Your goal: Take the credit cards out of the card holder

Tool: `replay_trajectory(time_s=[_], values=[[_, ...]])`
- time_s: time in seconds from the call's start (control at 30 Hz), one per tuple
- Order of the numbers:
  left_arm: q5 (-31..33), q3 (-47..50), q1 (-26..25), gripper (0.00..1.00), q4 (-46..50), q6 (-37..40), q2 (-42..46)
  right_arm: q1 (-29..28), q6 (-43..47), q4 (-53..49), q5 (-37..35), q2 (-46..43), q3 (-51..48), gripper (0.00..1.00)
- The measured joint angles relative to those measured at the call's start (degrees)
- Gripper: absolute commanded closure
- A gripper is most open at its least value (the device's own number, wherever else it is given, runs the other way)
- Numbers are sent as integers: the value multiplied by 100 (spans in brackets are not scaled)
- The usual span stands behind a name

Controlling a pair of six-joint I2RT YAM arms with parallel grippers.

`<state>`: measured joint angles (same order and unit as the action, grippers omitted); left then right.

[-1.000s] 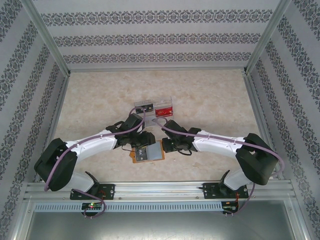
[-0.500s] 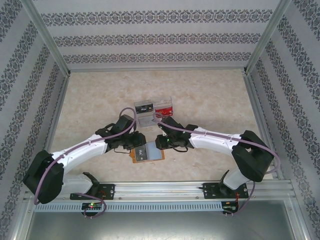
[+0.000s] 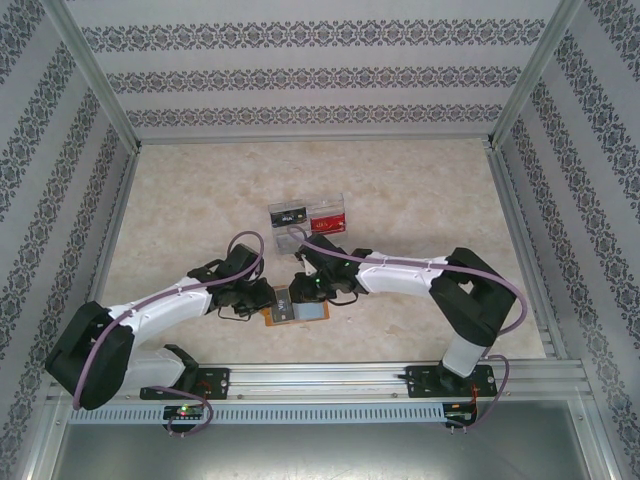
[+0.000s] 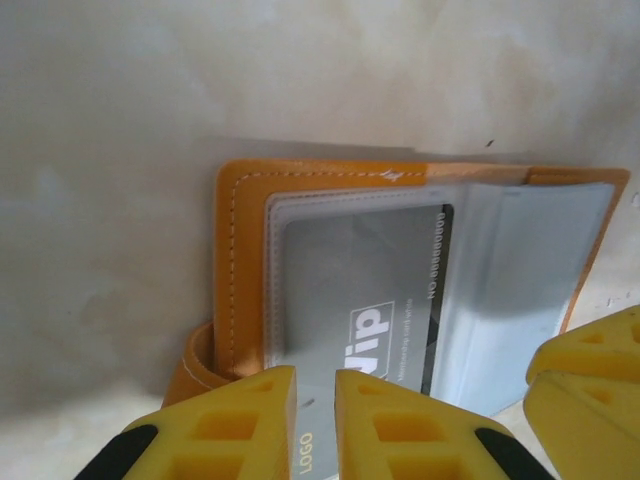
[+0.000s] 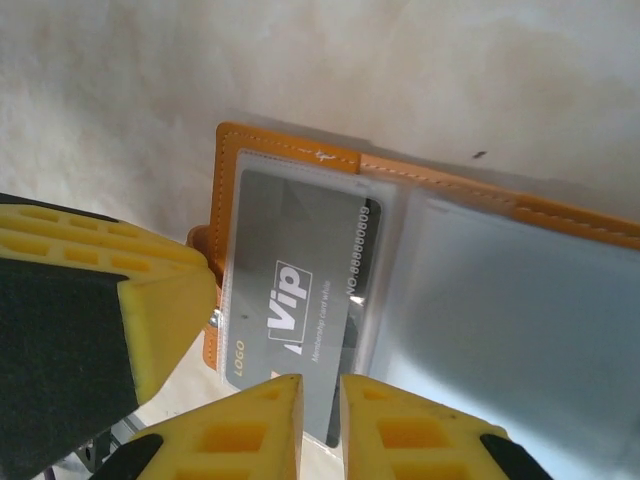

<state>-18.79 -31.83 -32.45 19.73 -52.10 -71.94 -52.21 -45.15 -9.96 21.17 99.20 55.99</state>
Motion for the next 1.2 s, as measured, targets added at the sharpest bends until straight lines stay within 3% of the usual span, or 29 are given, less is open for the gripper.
replay_trajectory(time_s=[0.87,1.07,1.2], values=[[-101,96,0,84,-264,-50,-313,-9,-146,-33,251,487,120,79],[-155,96,-4,84,-313,-66,-341,-9,-146,-28,254,522,129,82],[-177,96,-4,84,-341,-66,-356,-9,-144,-28,254,529,129,89]])
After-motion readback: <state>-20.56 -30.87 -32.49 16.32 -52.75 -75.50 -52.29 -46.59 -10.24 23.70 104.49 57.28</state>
